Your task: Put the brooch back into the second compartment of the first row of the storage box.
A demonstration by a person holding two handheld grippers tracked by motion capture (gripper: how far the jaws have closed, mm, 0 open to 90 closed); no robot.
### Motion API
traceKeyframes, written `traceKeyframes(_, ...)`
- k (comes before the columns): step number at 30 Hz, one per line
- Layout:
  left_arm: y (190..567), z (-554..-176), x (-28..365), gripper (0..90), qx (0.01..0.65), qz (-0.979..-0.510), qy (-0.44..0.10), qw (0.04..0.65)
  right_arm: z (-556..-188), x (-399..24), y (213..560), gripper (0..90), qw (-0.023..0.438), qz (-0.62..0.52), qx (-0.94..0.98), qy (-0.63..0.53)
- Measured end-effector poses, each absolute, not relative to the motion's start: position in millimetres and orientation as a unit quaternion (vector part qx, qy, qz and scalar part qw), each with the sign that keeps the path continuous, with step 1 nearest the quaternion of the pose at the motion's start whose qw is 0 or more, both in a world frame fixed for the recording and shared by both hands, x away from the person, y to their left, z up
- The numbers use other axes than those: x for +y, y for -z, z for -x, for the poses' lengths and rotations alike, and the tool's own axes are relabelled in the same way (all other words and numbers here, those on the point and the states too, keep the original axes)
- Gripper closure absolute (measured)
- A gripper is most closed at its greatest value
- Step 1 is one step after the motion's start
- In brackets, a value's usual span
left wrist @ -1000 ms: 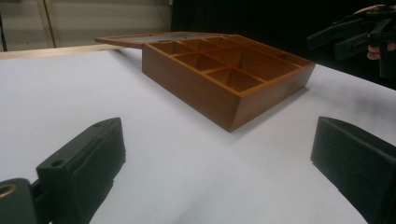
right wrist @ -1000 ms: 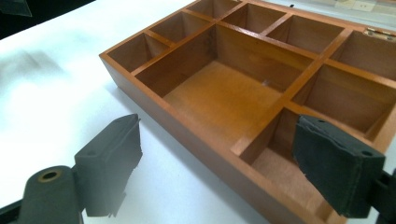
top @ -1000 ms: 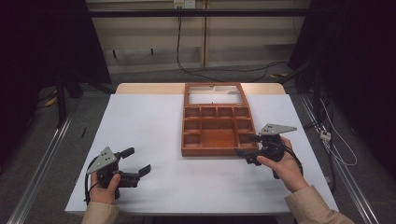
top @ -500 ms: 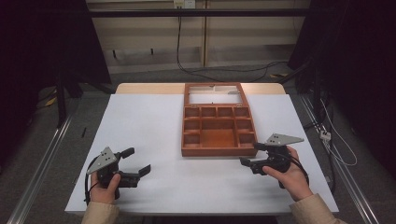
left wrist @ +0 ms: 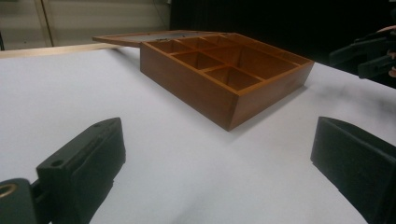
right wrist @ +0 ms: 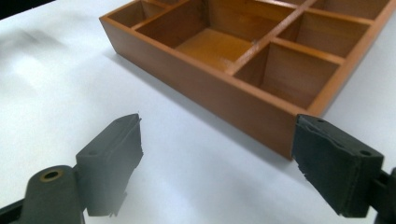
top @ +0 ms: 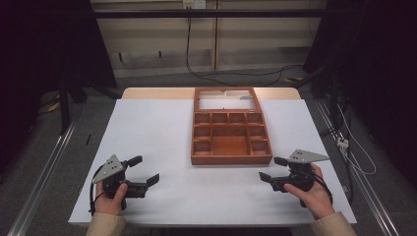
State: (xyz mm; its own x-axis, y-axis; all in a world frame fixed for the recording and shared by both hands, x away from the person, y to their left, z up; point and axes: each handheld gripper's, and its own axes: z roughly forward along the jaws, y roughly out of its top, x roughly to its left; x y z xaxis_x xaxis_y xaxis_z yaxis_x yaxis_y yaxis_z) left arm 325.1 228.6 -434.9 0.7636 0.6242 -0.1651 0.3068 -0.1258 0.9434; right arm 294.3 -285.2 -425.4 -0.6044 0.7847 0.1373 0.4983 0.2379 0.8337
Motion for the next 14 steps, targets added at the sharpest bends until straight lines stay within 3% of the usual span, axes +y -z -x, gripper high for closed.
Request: traceKeyframes(14,435.0,-325.1,228.3,2.6,0.317,-0.737,-0.136,0.58,-277.9,-297.2,440.4,16.6,0.163,-0.424,0.764,-0.459)
